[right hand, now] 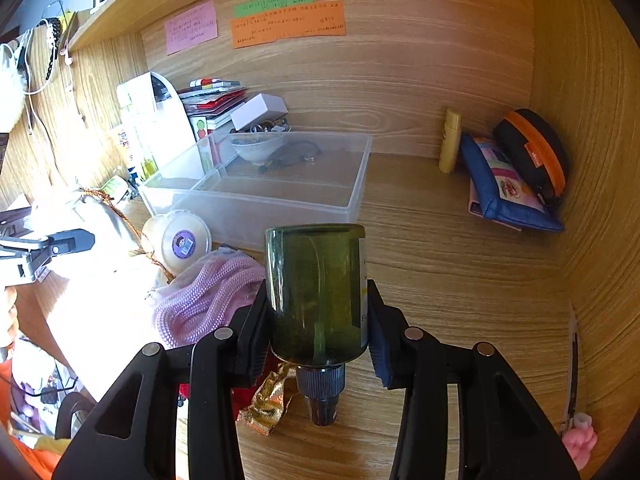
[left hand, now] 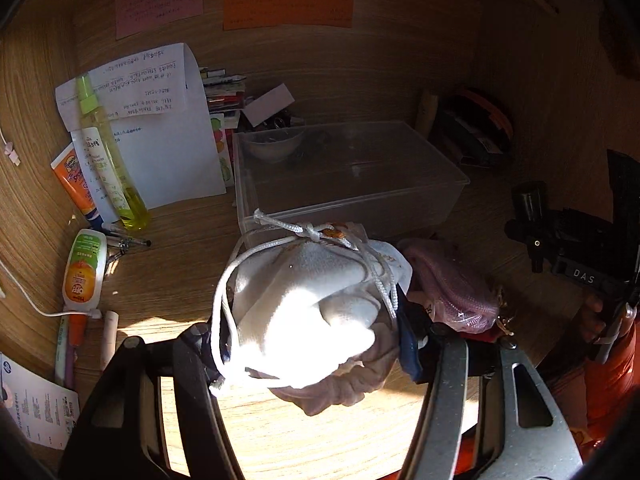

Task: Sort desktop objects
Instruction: 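Carry the white pouch and green bottle over the clear plastic box with both grippers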

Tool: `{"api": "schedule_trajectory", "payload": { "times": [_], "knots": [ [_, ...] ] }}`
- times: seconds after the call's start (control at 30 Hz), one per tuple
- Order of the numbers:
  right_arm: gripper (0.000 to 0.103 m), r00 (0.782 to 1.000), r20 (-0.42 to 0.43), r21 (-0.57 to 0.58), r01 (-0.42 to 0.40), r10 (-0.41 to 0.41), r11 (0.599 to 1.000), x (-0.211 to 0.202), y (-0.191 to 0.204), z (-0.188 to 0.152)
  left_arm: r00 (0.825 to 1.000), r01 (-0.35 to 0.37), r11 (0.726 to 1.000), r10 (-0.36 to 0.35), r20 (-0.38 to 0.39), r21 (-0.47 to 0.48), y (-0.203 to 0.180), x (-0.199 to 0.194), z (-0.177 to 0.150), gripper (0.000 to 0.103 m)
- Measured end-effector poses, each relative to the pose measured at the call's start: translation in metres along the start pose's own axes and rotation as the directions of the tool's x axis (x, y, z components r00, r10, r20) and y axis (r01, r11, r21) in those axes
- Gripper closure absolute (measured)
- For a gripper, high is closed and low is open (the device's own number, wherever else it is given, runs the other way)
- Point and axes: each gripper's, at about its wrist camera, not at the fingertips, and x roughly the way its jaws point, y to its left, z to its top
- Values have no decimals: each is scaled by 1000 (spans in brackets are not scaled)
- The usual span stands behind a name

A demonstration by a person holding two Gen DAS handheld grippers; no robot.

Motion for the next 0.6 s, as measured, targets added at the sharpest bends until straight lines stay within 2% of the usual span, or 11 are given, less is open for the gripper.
{"api": "schedule_trajectory", "payload": {
  "times": [0.13,0.43,0.6],
  "knots": [
    [65,1000,9,-13,1,-1,1000,3,0,12,999,21,1000,-22,-27,-10,6,8,16,42],
    [65,1000,16,-37,-8,8,999,23,5,41,998,9,1000,-8,-56,14,12,32,46,42],
    [65,1000,9,-42,-18,19,999,37,7,57,997,30,999,-28,-70,21,14,46,60,42]
  ]
}}
